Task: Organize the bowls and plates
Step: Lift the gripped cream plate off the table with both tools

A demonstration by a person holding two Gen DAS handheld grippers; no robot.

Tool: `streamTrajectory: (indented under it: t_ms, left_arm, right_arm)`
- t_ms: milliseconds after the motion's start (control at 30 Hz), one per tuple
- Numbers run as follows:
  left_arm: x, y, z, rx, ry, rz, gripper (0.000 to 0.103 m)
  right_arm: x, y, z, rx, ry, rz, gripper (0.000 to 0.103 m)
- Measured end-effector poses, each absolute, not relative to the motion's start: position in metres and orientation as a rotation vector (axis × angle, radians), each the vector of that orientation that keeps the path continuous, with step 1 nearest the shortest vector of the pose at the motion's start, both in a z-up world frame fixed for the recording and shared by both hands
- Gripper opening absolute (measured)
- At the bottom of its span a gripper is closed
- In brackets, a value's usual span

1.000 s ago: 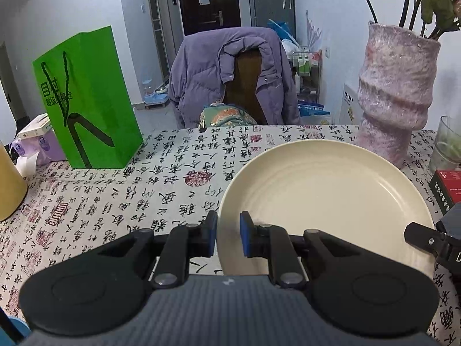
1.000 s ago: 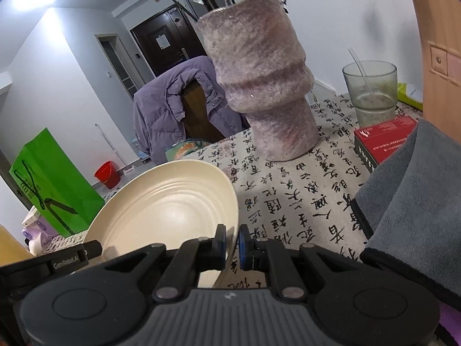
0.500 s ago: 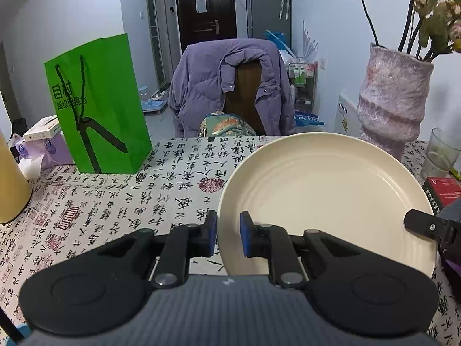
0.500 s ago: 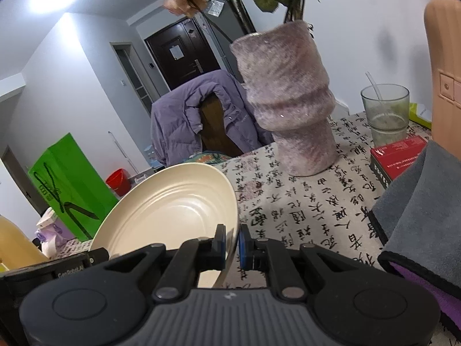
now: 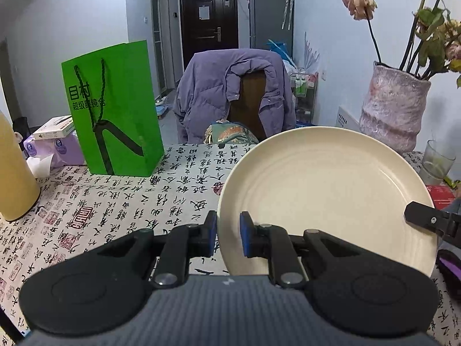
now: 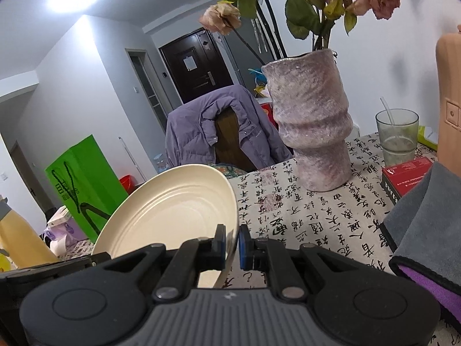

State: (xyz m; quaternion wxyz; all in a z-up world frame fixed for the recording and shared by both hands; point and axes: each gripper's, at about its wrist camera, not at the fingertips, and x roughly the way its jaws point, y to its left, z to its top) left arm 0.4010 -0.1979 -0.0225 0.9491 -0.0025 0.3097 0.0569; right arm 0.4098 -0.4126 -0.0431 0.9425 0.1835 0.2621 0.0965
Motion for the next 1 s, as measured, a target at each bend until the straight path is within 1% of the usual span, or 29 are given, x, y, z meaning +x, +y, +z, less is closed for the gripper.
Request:
streamTrajectory:
  t_ms: [400,1000]
  left_arm:
    - [0.375,-0.178,-0.006,-0.050,0.596,0.076,0.017]
    - [0.342,-0.160,0.016,-0.069,0.545,0.060,0.017]
  right_arm:
    - [0.393,-0.399,-0.032,0.343,0.490,0.216,0.009]
    - [0.362,-0.381,-0.014,0.327,0.486,0.208,0.009]
